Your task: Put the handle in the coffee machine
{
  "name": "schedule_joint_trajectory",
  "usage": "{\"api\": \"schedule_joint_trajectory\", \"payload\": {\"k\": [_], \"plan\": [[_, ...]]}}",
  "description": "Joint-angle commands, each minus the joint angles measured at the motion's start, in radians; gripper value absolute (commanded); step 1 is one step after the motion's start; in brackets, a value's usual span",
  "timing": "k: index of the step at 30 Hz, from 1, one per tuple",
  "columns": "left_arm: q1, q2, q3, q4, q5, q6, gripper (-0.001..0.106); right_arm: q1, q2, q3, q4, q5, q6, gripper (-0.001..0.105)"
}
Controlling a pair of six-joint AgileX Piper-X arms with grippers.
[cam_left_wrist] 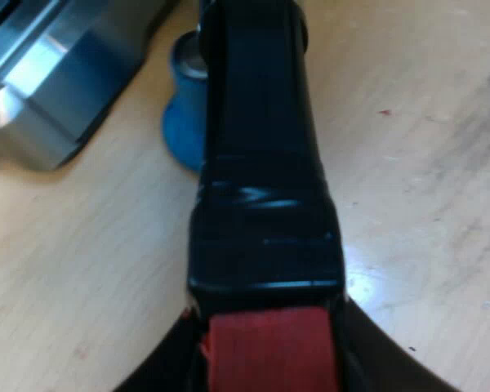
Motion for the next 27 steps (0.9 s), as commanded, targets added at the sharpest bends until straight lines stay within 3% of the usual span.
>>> {"api": "schedule_joint_trajectory", "payload": {"k": [1, 6, 11, 14, 24, 27], "plan": [[0.041, -0.005, -0.015, -0.019, 0.028, -0.01, 0.0, 0.022, -0.012, -0.011, -0.017, 0.002, -0.026, 0.098], [0.148, -0.005, -0.015, -0.027, 0.028, -0.02, 0.0, 0.077, -0.012, -0.011, -0.035, 0.031, -0.068, 0.098], [0.291, -0.005, -0.015, -0.029, 0.035, -0.028, 0.0, 0.126, -0.037, -0.011, -0.035, 0.168, -0.071, 0.098], [0.354, -0.001, -0.015, -0.029, 0.09, -0.026, 0.0, 0.126, -0.052, -0.005, -0.052, 0.185, -0.075, 0.098], [0.386, 0.003, -0.066, -0.028, 0.175, -0.015, 0.0, 0.144, -0.096, 0.132, -0.324, 0.232, -0.06, 0.098], [0.386, 0.008, -0.077, -0.033, 0.197, -0.003, 0.0, 0.187, -0.096, 0.163, -0.385, 0.315, -0.052, 0.098]]}}
